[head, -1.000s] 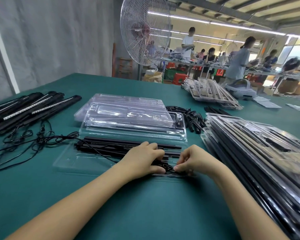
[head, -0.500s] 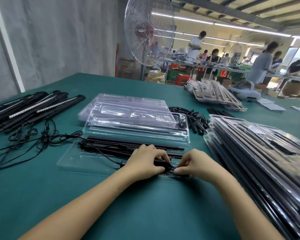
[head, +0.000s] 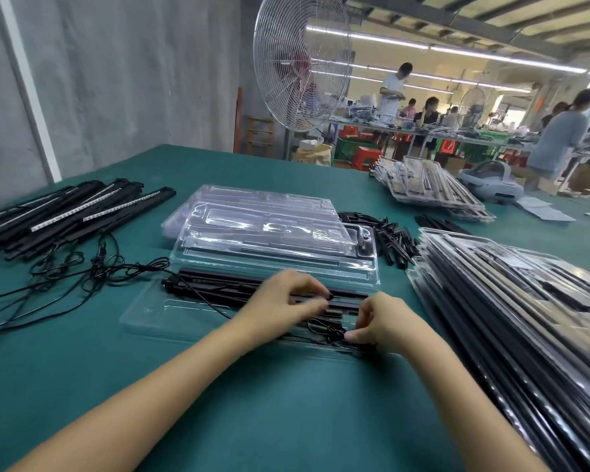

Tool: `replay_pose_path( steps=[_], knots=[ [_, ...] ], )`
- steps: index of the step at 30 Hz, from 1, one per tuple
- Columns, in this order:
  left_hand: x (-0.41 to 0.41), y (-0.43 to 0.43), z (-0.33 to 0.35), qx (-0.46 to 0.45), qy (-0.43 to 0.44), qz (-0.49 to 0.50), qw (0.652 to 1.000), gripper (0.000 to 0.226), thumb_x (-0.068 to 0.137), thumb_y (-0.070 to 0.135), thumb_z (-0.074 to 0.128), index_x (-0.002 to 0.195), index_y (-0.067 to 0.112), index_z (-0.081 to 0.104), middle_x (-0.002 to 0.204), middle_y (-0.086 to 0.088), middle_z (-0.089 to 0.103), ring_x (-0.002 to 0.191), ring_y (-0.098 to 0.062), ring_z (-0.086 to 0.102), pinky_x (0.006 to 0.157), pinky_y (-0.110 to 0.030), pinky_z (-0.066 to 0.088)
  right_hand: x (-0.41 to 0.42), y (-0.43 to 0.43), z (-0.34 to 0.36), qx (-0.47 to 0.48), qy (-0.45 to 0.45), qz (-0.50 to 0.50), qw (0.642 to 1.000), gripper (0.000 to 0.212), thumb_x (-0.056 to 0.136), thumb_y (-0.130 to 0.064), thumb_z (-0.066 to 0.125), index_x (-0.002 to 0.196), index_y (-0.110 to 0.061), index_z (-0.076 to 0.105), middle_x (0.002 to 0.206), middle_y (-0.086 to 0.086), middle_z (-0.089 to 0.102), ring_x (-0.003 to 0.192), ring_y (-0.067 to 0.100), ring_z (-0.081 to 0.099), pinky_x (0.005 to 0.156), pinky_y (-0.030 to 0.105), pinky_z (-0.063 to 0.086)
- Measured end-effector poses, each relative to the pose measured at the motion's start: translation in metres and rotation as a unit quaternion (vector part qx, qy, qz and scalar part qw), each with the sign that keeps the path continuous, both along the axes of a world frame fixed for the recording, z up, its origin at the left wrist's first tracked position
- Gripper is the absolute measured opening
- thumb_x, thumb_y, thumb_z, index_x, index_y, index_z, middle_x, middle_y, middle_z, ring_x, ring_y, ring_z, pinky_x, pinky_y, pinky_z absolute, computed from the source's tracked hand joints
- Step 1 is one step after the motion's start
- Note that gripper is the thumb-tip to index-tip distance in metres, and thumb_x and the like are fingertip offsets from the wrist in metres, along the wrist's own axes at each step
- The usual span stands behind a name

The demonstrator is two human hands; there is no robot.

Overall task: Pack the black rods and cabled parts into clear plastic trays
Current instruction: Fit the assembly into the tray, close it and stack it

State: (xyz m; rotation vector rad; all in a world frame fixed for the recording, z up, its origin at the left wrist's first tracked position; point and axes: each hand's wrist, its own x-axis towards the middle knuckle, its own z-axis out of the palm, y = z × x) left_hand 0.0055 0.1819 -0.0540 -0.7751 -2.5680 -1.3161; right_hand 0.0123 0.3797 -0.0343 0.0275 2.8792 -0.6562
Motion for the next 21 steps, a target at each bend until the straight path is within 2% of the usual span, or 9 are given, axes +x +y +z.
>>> replay_pose_path(
  steps=[2, 4, 6, 9, 11, 15, 17, 19, 21],
  knots=[
    [-0.008, -0.034, 0.010, -0.017, 0.058, 0.057, 0.997, 0.014, 0.093, 0.036, 0.054, 0.096, 0.027, 0.065, 0.094, 0.018, 0.059, 0.092, 0.006, 0.053, 0.080, -0.015, 0.040, -0.002, 0.000, 0.002, 0.001, -0.013, -0.001, 1.000, 0.033, 0.070, -0.026, 0.083, 0.064, -0.016, 0.052, 0.064, -0.001, 0.059, 0.046, 0.010, 0.053, 0.048, 0.018, 0.042],
    [-0.016, -0.077, 0.015, -0.141, 0.084, 0.116, 0.980, 0.023, 0.097, 0.038, 0.044, 0.099, 0.021, 0.060, 0.097, 0.012, 0.060, 0.094, -0.005, 0.054, 0.085, -0.028, 0.044, -0.003, -0.001, 0.004, 0.011, -0.020, 0.003, 1.000, 0.033, 0.071, -0.025, 0.082, 0.064, -0.016, 0.052, 0.064, 0.000, 0.060, 0.046, 0.013, 0.055, 0.051, 0.019, 0.046],
    [-0.021, -0.120, 0.013, -0.274, 0.076, 0.189, 0.940, 0.029, 0.097, 0.040, 0.039, 0.109, 0.019, 0.055, 0.107, 0.003, 0.061, 0.102, -0.016, 0.055, 0.090, -0.036, 0.044, -0.005, -0.002, 0.004, 0.028, -0.020, 0.006, 0.999, 0.033, 0.071, -0.026, 0.083, 0.063, -0.016, 0.051, 0.064, 0.000, 0.061, 0.048, 0.014, 0.057, 0.056, 0.021, 0.047],
    [-0.024, -0.169, 0.001, -0.372, 0.060, 0.288, 0.880, 0.037, 0.097, 0.045, 0.035, 0.120, 0.020, 0.050, 0.117, -0.001, 0.061, 0.109, -0.022, 0.055, 0.093, -0.040, 0.040, -0.006, -0.001, 0.002, 0.037, -0.020, 0.009, 0.999, 0.034, 0.070, -0.028, 0.083, 0.063, -0.017, 0.052, 0.064, -0.001, 0.060, 0.050, 0.012, 0.056, 0.054, 0.020, 0.045],
    [-0.023, -0.191, -0.005, -0.378, 0.049, 0.311, 0.870, 0.028, 0.096, 0.047, 0.034, 0.108, 0.028, 0.052, 0.105, 0.005, 0.060, 0.100, -0.018, 0.051, 0.089, -0.041, 0.037, -0.006, -0.001, 0.002, 0.039, -0.019, 0.009, 0.999, 0.034, 0.070, -0.029, 0.082, 0.063, -0.017, 0.052, 0.063, -0.001, 0.061, 0.049, 0.012, 0.056, 0.052, 0.019, 0.043],
    [-0.010, -0.216, -0.012, -0.206, 0.018, 0.307, 0.929, 0.019, 0.088, 0.037, 0.061, 0.074, 0.029, 0.051, 0.061, 0.005, 0.056, 0.065, -0.013, 0.049, 0.062, -0.032, 0.038, -0.005, -0.002, 0.004, 0.044, -0.029, 0.008, 0.999, 0.033, 0.072, -0.028, 0.081, 0.065, -0.016, 0.051, 0.063, 0.000, 0.061, 0.047, 0.013, 0.056, 0.056, 0.021, 0.046],
    [-0.003, -0.221, -0.013, -0.200, 0.002, 0.302, 0.932, 0.023, 0.081, 0.031, 0.073, 0.072, 0.026, 0.052, 0.051, 0.003, 0.052, 0.055, -0.012, 0.050, 0.056, -0.029, 0.038, -0.004, -0.003, 0.007, 0.053, -0.035, 0.010, 0.998, 0.033, 0.073, -0.028, 0.080, 0.066, -0.016, 0.051, 0.061, 0.000, 0.061, 0.045, 0.013, 0.055, 0.052, 0.020, 0.044],
    [-0.003, -0.219, -0.007, -0.262, -0.016, 0.310, 0.914, 0.020, 0.081, 0.031, 0.072, 0.084, 0.023, 0.054, 0.064, 0.005, 0.054, 0.066, -0.015, 0.050, 0.062, -0.033, 0.040, -0.003, -0.004, 0.010, 0.058, -0.043, 0.014, 0.997, 0.033, 0.074, -0.027, 0.079, 0.067, -0.016, 0.050, 0.058, -0.001, 0.059, 0.042, 0.013, 0.055, 0.051, 0.020, 0.043],
    [-0.005, -0.204, 0.007, -0.330, 0.020, 0.344, 0.879, 0.024, 0.085, 0.019, 0.065, 0.107, 0.019, 0.054, 0.091, 0.000, 0.056, 0.088, -0.020, 0.047, 0.080, -0.039, 0.042, -0.003, -0.006, 0.012, 0.059, -0.055, 0.018, 0.997, 0.033, 0.075, -0.025, 0.079, 0.068, -0.016, 0.049, 0.054, -0.002, 0.057, 0.042, 0.013, 0.055, 0.051, 0.020, 0.043]
  ],
)
